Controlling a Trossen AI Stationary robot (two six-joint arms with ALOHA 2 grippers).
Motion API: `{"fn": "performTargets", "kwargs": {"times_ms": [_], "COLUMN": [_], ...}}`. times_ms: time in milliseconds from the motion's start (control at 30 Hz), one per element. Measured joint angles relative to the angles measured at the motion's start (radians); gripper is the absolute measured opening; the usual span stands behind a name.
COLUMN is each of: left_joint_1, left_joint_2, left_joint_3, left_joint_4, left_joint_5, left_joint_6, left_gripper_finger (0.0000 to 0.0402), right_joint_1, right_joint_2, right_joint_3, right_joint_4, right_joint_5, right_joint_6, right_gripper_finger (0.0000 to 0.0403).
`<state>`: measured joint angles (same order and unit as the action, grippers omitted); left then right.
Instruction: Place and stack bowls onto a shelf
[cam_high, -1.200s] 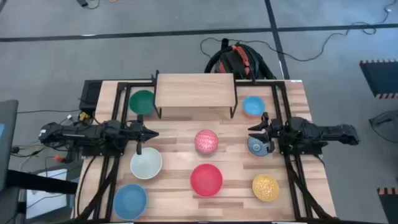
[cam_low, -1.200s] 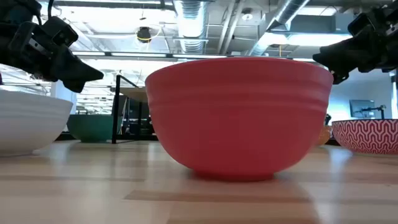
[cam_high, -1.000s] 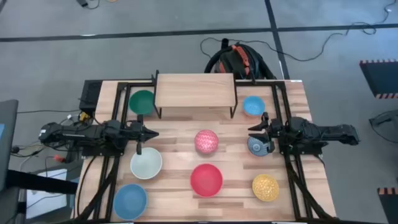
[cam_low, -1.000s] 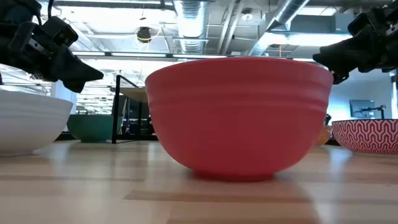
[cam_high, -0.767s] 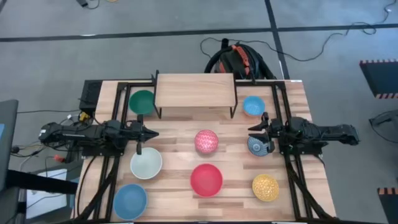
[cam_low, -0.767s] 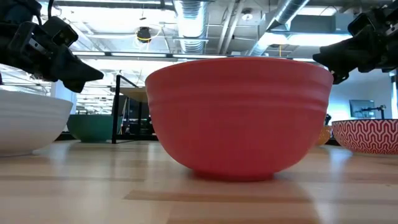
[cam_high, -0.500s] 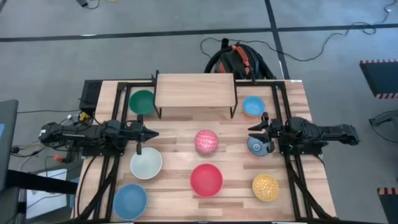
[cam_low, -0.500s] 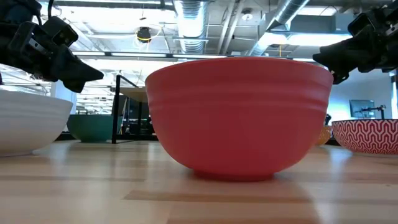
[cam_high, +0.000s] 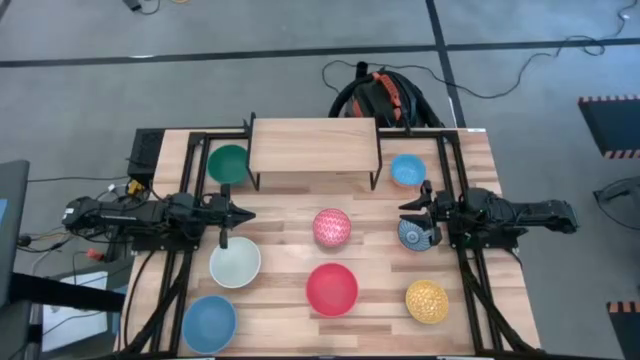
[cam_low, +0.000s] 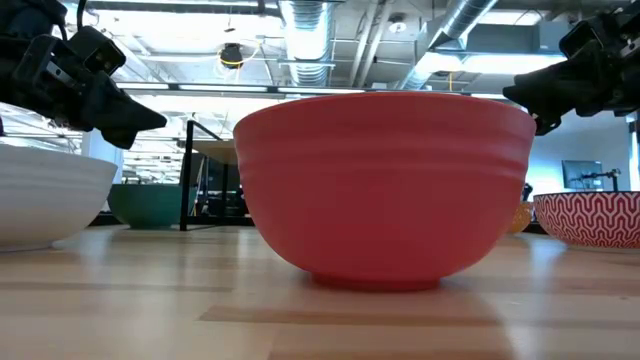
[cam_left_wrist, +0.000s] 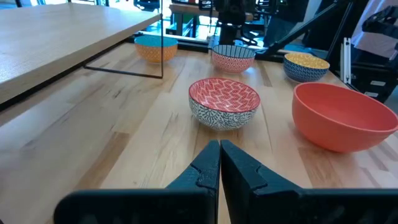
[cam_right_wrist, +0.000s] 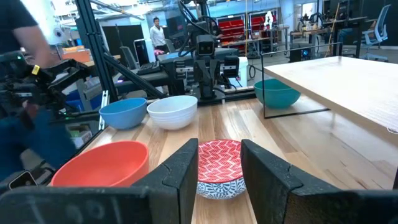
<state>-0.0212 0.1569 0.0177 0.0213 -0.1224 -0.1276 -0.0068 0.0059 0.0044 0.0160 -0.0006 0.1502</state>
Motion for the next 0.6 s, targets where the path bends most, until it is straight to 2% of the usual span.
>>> {"fn": "performTargets", "kwargs": {"times_ms": [333, 600], "left_joint_1": [0.0, 0.0], "left_joint_2": [0.0, 0.0], "left_joint_3": [0.0, 0.0], "left_joint_4": [0.0, 0.002], "left_joint_5": [0.0, -0.009], "left_joint_6": [0.0, -0.104], "left_gripper_finger": [0.0, 0.0], "right_joint_1": [0.0, 0.0], "right_joint_2": [0.0, 0.0], "right_joint_3": [0.0, 0.0], "right_joint_4": [0.0, 0.0], "right_joint_5": [0.0, 0.0], "right_joint_6": [0.0, 0.0], "right_gripper_finger": [0.0148, 0.0148]}}
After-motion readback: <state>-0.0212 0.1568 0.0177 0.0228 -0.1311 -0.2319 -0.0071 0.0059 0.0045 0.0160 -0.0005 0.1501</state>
